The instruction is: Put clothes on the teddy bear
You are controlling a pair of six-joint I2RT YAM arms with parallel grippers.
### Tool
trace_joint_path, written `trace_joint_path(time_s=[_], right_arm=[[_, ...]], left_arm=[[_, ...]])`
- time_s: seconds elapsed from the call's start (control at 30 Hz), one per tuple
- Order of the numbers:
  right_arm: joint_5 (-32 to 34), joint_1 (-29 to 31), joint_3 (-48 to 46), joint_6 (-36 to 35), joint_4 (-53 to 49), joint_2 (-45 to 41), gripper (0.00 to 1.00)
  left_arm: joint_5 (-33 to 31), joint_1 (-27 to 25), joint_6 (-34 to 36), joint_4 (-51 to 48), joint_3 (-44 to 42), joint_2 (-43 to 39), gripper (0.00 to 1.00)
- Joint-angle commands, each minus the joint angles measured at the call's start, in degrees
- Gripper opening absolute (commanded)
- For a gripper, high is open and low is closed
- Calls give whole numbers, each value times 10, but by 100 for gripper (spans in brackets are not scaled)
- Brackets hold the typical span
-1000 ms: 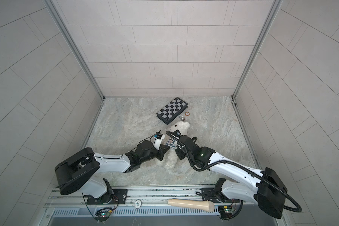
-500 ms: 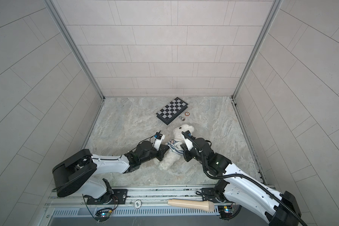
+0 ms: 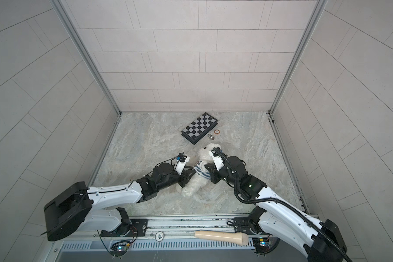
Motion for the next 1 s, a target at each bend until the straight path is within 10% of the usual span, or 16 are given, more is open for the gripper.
trace_joint_path(time_s=[0.0,0.27,0.77,0.97], right_arm=[[39,-1,4,24,51,-5,0],[40,2,12,59,100,35,0],[39,36,1,98,174,55,0],[7,36,-6,112,200,54,0]], left_arm=[[19,-3,1,-42,-17,-55,50],[0,-14,-24,-64,6,-115,53],[-89,-13,-71,-2,68,34,48],[-105,3,-98,18,56,55,7]])
